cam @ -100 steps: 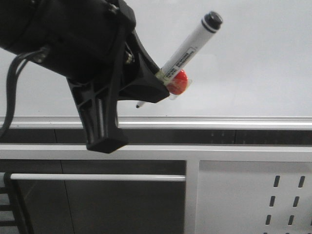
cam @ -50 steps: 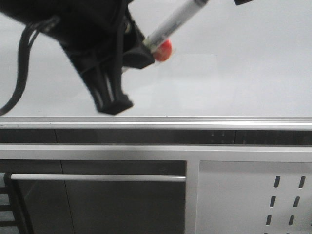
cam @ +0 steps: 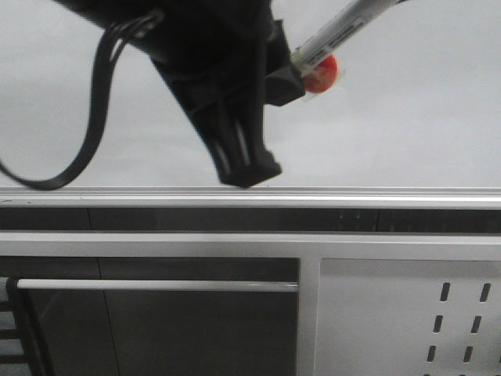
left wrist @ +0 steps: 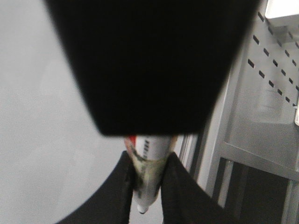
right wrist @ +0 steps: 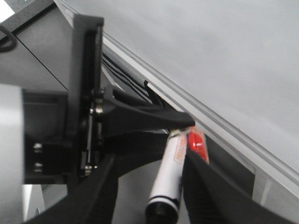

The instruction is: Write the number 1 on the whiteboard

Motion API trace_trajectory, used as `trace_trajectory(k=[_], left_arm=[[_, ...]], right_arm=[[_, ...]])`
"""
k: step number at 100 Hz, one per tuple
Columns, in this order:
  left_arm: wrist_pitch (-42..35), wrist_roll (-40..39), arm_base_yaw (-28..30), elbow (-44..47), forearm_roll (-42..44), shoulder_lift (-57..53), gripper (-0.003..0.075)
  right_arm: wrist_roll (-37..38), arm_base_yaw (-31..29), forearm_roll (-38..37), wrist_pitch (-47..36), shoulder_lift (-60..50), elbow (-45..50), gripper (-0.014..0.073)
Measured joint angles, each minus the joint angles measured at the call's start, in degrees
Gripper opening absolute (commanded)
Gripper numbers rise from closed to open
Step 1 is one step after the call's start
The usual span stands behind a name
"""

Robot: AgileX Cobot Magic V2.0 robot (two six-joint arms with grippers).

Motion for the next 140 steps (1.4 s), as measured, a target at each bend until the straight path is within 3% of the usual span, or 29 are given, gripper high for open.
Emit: trace_trajectory(k=[18, 35, 47, 74, 96, 116, 123, 133, 140], left_arm=[[2.1, 0.1, -0.1, -2.2, -0.2, 0.2, -0.0018], [2.2, 0.1, -0.1, -2.4, -0.3, 0.2, -0.0018], [2.4, 0.1, -0.1, -2.4, -0.3, 0.2, -0.0018], [2.7, 0.0, -0.1, -2.5, -0.3, 0.2, -0.0018], [3.0, 0.0, -0.1, -2.5, -0.6, 0.2, -0.0018], [3.0, 0.0, -0.1, -2.5, -0.8, 0.2, -0.0018], [3.0, 0.0, -0.1, -2.5, -0.8, 0.2, -0.0018], [3.0, 0.0, -0.1, -2.5, -0.8, 0.2, -0.0018], [3.2, 0.0, -0.1, -2.5, -0.9, 0.2, -0.0018]], right_arm=[[0.0, 0.0, 0.0, -0.1, 1.4, 0.0, 0.0286], [0.0, 0.0, 0.0, -0.2, 1.4, 0.0, 0.0174], [0.0, 0.0, -0.2, -0.7, 1.5, 0.0, 0.0141], [0.0, 0.0, -0.6, -1.4, 1.6, -0.6, 0.0150], [0.2, 0.0, -0.3, -2.2, 1.7, -1.2, 0.0301], [0.2, 0.0, -0.2, -2.5, 1.7, -1.1, 0.0287], [0.0, 0.0, -0.2, -2.5, 1.7, -1.1, 0.0204], [0.0, 0.0, -0.2, -2.8, 1.7, -1.1, -0.0074], [0.0, -0.1, -0.8, -4.5, 1.7, -1.1, -0.0071]])
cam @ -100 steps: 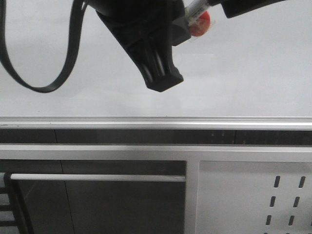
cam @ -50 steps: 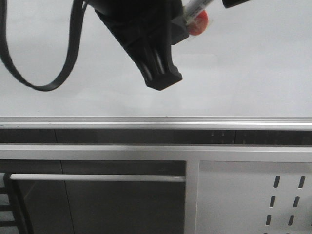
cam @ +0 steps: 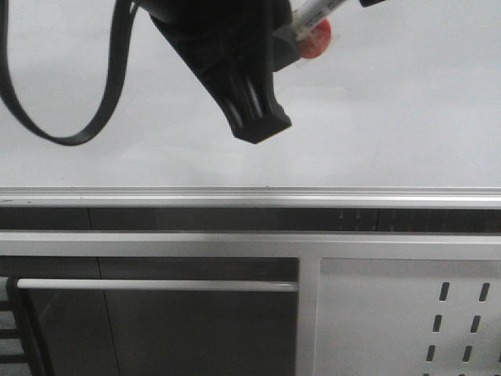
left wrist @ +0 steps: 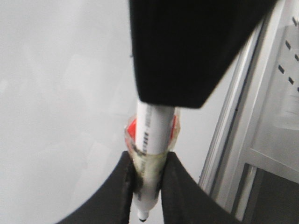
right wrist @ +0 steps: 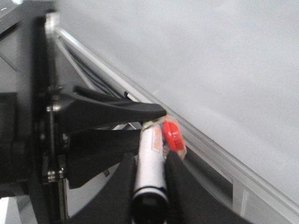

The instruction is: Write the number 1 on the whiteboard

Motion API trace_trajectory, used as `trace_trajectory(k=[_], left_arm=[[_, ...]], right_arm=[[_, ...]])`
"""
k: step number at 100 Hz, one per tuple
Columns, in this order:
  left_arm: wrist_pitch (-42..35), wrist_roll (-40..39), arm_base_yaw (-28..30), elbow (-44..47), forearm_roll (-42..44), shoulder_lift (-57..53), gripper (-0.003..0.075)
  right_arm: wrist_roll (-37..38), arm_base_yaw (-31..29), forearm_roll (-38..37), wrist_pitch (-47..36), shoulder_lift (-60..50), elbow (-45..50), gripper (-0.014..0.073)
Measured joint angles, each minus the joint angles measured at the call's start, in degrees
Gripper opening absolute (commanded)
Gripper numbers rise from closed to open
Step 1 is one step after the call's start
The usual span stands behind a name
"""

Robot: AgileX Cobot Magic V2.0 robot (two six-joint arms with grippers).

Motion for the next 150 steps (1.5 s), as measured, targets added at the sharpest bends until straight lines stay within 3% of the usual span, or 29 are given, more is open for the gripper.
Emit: trace_trajectory(k=[15, 22, 29, 44, 54, 69, 83, 97, 119, 150], left_arm=[[0.2, 0.0, 0.0, 0.0, 0.0, 0.0, -0.0010], [0.2, 0.0, 0.0, 0.0, 0.0, 0.0, 0.0048], [0.4, 0.1, 0.0, 0.0, 0.0, 0.0, 0.0179], [0.5, 0.6, 0.0, 0.0, -1.0, 0.0, 0.0571], [3.5, 0.6, -0.4, 0.0, -5.3, -0.4, 0.0654], [14.9, 0.6, -1.4, 0.0, -16.1, -3.4, 0.0616], [18.6, -1.1, -3.1, 0.1, -24.8, -9.6, 0.0494], [18.0, -5.4, -6.1, 1.4, -26.9, -17.7, 0.0324], [18.0, -8.0, -11.6, 7.0, -30.3, -29.3, -0.0019], [18.1, -8.1, -15.8, 14.9, -33.6, -40.5, -0.0018]], right_arm=[[0.0, 0.0, -0.1, -0.5, 0.1, 0.0, -0.0071], [0.0, 0.0, -0.1, -0.6, 0.1, 0.0, -0.0071], [0.0, 0.0, -0.1, -0.6, 0.1, 0.0, -0.0071], [0.0, 0.1, 0.3, -0.6, 0.1, 0.0, -0.0071], [0.0, 0.1, -0.2, -0.4, -0.2, 0.0, -0.0071], [0.0, 0.1, -2.3, -1.7, -3.1, 0.0, -0.0071], [0.0, 0.1, -4.2, -2.5, -7.2, 0.0, -0.0071], [0.0, 0.1, -4.6, -2.8, -12.5, 2.2, -0.0071], [0.0, 0.1, -4.8, -3.2, -22.5, 8.3, -0.0071], [0.0, 0.1, -4.9, -3.2, -30.5, 12.1, -0.0071]])
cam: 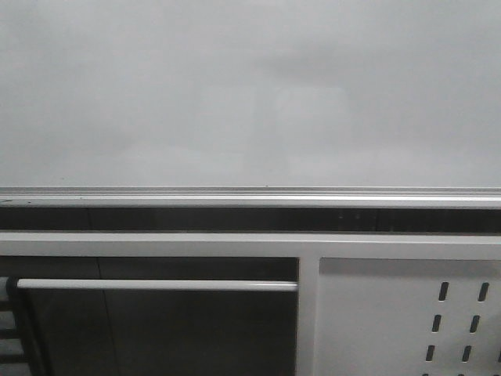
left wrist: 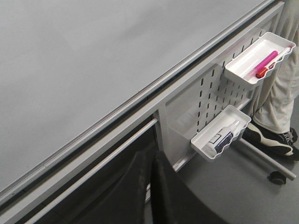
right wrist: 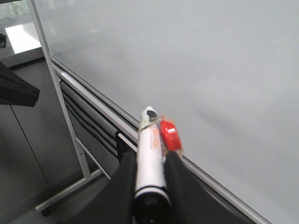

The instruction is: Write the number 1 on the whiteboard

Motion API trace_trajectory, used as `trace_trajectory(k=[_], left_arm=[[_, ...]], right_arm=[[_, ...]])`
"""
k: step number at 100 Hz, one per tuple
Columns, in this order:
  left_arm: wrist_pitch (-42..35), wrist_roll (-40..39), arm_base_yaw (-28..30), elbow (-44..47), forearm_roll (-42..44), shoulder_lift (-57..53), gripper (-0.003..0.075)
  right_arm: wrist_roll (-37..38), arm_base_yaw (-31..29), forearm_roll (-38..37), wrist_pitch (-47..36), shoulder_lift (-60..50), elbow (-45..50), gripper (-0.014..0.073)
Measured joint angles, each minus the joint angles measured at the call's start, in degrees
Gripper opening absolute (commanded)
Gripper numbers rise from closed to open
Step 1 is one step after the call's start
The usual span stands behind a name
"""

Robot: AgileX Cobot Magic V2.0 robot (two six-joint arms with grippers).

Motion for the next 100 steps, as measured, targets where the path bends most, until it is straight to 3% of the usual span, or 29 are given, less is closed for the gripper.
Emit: trace_trajectory(k=[70, 84, 100], left_arm=[[-0.1, -0.1, 0.7, 0.1, -1.3, -2.6, -0.0018], [-2.0, -0.1, 9.4, 0.2, -1.4, -4.9, -0.0018], [-2.7, -0.1, 24.5, 0.2, -1.4, -10.6, -0.0018]], right_arm=[[0.0, 0.0, -0.3, -0.5, -0.3, 0.1, -0.0071], [0.0, 0.0, -1.2, -2.5, -0.3, 0.7, -0.0071], [-1.1, 0.0, -1.2, -5.2, -0.4, 2.1, -0.0071]])
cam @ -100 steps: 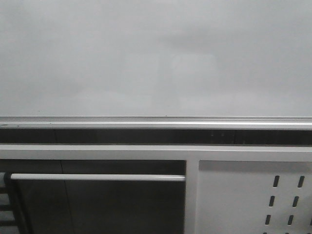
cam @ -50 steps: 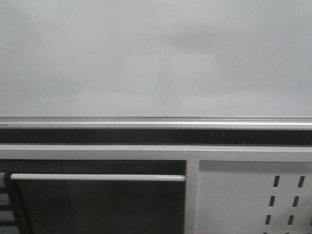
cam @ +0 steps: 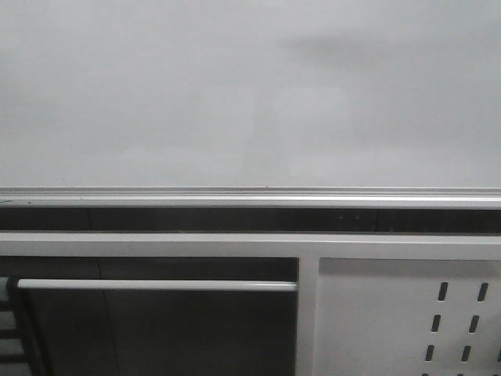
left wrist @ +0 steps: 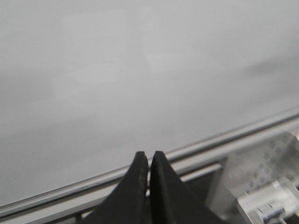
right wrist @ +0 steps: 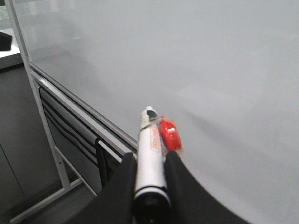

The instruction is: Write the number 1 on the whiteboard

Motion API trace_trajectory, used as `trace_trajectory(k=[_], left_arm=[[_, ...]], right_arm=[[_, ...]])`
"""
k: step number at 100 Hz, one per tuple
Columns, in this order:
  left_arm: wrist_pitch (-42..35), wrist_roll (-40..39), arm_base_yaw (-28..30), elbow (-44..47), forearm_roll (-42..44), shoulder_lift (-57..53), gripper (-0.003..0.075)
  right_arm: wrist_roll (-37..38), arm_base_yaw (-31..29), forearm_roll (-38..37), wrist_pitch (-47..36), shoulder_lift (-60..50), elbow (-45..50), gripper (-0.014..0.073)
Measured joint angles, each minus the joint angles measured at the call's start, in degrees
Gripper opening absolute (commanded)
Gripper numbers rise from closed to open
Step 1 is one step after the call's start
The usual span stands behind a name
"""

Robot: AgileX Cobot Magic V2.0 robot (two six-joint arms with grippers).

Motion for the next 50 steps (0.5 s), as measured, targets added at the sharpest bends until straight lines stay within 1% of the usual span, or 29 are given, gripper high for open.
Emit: trace_trajectory(k=[10, 24, 40, 50], left_arm=[[0.0, 0.0, 8.8, 0.0, 0.0, -5.1, -0.0018], [0.0, 0.0, 19.0, 0.0, 0.3, -12.4, -0.0018], [0.1, 0.0, 27.6, 0.0, 0.3, -19.3, -0.0018], [0.2, -0.1, 31.6, 0.0, 0.4, -22.8, -0.0018]], right_arm=[[-0.5, 0.0, 0.2, -3.3, 0.0, 2.0, -0.0071], [-0.8, 0.2, 2.7, -10.1, 0.0, 6.0, -0.0071], [-2.7, 3.8, 3.6, -15.6, 0.0, 8.5, -0.0071], [-4.8, 8.0, 3.9, -17.7, 0.0, 8.6, -0.0071]])
